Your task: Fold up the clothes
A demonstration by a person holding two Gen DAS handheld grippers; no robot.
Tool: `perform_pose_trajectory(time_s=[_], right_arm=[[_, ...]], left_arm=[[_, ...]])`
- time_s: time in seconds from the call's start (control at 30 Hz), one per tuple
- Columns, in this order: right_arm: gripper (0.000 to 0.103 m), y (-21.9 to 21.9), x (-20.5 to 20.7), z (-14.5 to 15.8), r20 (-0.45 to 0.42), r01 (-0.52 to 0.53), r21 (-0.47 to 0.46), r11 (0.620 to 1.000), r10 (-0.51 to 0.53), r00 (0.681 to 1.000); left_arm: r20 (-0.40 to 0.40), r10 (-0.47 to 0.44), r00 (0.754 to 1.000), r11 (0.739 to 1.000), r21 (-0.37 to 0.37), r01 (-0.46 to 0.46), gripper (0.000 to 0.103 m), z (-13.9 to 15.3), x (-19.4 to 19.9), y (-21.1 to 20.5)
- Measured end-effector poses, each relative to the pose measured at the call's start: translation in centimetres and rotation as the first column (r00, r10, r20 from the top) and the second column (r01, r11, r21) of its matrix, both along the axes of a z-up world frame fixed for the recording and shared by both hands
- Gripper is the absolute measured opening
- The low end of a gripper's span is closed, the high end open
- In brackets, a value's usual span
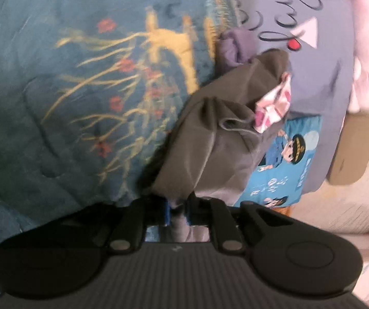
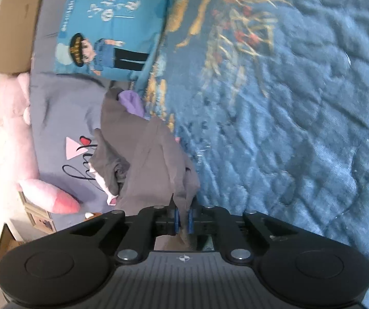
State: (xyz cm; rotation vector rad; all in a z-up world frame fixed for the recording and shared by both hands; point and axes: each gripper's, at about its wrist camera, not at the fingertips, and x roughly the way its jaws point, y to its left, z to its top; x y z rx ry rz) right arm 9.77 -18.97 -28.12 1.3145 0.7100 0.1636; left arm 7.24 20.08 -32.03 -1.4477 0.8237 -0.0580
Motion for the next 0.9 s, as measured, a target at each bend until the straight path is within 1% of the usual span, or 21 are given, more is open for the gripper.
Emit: perform_pose_trajectory(time_s=[0.1, 0.17, 0.2, 0.27, 0.37, 0.4, 0.47, 0.63, 0.73, 0.8, 0.9], right_arm=[[0.006, 0.3, -0.2, 2.1, 0.046, -0.032, -0.069, 0.997, 0.035, 0.998], [0.006, 0.5, -0.7, 3.6, 0.072, -0.06, -0.116, 0.991, 0.069, 0.995], [0.006, 0.7, -1.0, 4.5, 0.083, -0.075, -0.14, 0.987, 0.088, 0.993], [0.006, 1.0, -1.6, 6.1, 0.103, -0.107, -0.186, 0.977, 0.127, 0.987], [0.006, 1.5, -3.2, 7.7, 0.116, -0.143, -0.248, 0.958, 0.176, 0.978], [0.006, 1.6, -3.8, 8.0, 0.11, -0.156, -0.269, 0.95, 0.191, 0.975], [0.006, 1.7, -5.3, 8.2, 0.084, -0.183, -0.293, 0.939, 0.216, 0.973], [0.006, 1.1, -9.4, 7.0, -0.007, -0.229, -0.265, 0.936, 0.236, 0.972], [0.006, 0.7, -11.9, 6.3, -0.062, -0.256, -0.247, 0.935, 0.248, 0.967], [0.006, 0.4, -13.5, 5.9, -0.098, -0.273, -0.234, 0.933, 0.257, 0.962], [0.006, 0.1, -15.9, 5.2, -0.151, -0.297, -0.213, 0.931, 0.269, 0.951]], left_arm=[[0.023, -0.015, 1.0, 0.996, 0.087, 0.013, 0.011, 2.6, 0.1, -0.2], [0.034, -0.033, 0.999, 0.987, 0.158, 0.027, 0.011, 4.7, -0.8, -0.3], [0.04, -0.044, 0.998, 0.979, 0.2, 0.035, 0.011, 5.8, -1.4, -0.4], [0.05, -0.058, 0.997, 0.955, 0.292, 0.041, 0.011, 8.0, -2.5, -0.7], [0.032, -0.066, 0.997, 0.917, 0.396, 0.048, 0.01, 10.4, -5.0, -1.1], [0.018, -0.069, 0.997, 0.91, 0.411, 0.056, 0.01, 10.8, -6.1, -0.9], [-0.019, -0.074, 0.997, 0.907, 0.414, 0.075, 0.01, 10.7, -7.8, -0.8], [-0.131, -0.099, 0.986, 0.895, 0.422, 0.146, 0.01, 9.7, -11.8, -0.8], [-0.236, -0.118, 0.964, 0.876, 0.432, 0.213, 0.011, 8.9, -14.3, -1.3], [-0.331, -0.133, 0.934, 0.862, 0.426, 0.274, 0.011, 8.6, -15.8, -1.6], [-0.383, -0.147, 0.912, 0.862, 0.403, 0.308, 0.011, 9.2, -18.4, -1.7]])
